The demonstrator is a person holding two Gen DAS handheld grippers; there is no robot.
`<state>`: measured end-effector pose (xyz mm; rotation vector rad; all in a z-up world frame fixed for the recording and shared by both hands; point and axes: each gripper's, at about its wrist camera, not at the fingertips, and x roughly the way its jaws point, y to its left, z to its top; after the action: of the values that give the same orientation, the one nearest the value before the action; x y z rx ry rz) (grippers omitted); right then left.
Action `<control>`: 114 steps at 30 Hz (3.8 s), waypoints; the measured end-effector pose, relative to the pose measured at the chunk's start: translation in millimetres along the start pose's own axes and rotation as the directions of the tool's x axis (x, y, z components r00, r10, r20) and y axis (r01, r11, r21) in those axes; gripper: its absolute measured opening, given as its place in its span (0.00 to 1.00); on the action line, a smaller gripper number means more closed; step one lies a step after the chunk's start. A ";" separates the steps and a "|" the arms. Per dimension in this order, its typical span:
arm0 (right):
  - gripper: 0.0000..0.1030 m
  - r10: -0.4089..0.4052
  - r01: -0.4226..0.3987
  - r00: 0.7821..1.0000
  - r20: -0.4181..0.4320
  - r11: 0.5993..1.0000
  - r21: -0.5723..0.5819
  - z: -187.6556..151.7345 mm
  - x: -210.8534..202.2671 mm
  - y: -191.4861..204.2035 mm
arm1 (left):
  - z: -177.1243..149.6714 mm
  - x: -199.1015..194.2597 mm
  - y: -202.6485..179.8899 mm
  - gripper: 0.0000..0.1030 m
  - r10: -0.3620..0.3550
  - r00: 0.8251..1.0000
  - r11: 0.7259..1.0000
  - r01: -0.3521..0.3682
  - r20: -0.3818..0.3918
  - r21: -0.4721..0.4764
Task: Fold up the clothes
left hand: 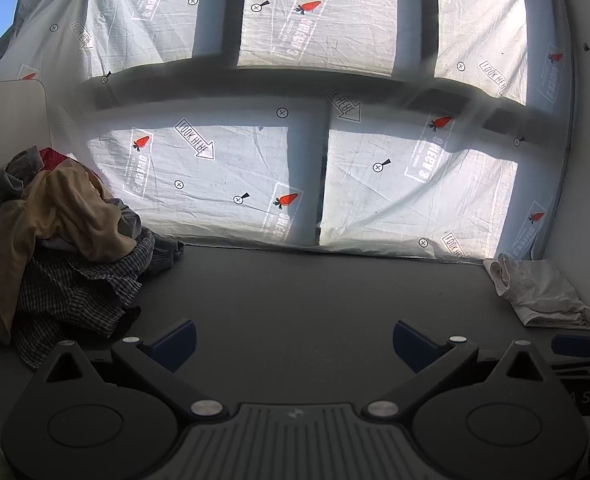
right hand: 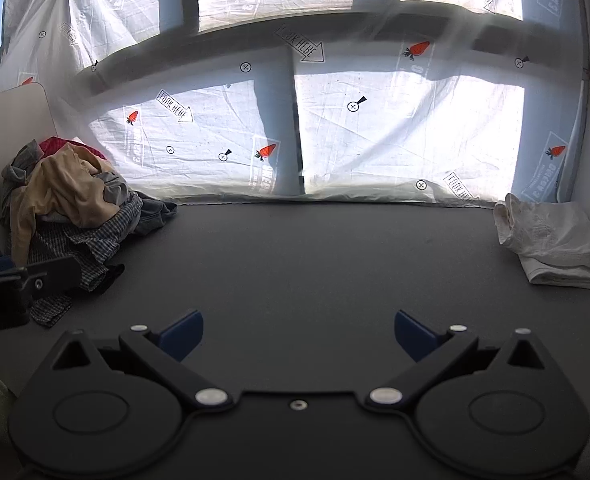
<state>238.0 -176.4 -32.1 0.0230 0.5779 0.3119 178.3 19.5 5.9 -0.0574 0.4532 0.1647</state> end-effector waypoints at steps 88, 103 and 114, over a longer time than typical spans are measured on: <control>0.07 0.047 -0.022 0.962 0.269 0.995 -0.094 159.0 213.3 88.3 | 91.9 199.8 125.1 0.09 0.013 0.996 0.954 -0.040 -0.091 -0.297; 0.08 -0.303 0.294 0.946 0.115 0.951 0.092 76.5 148.6 -136.7 | -31.7 219.3 -80.4 0.09 -0.309 0.886 0.922 0.189 -0.345 -0.339; 0.16 -0.347 0.355 0.932 -0.102 0.932 0.077 32.8 168.8 -156.1 | -50.3 226.5 -85.1 0.09 -0.280 0.869 0.931 0.141 -0.408 -0.338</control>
<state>433.6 -272.9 -111.5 -0.0030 0.6708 -0.0644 371.8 -36.0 -137.4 -0.4511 0.8817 -0.0040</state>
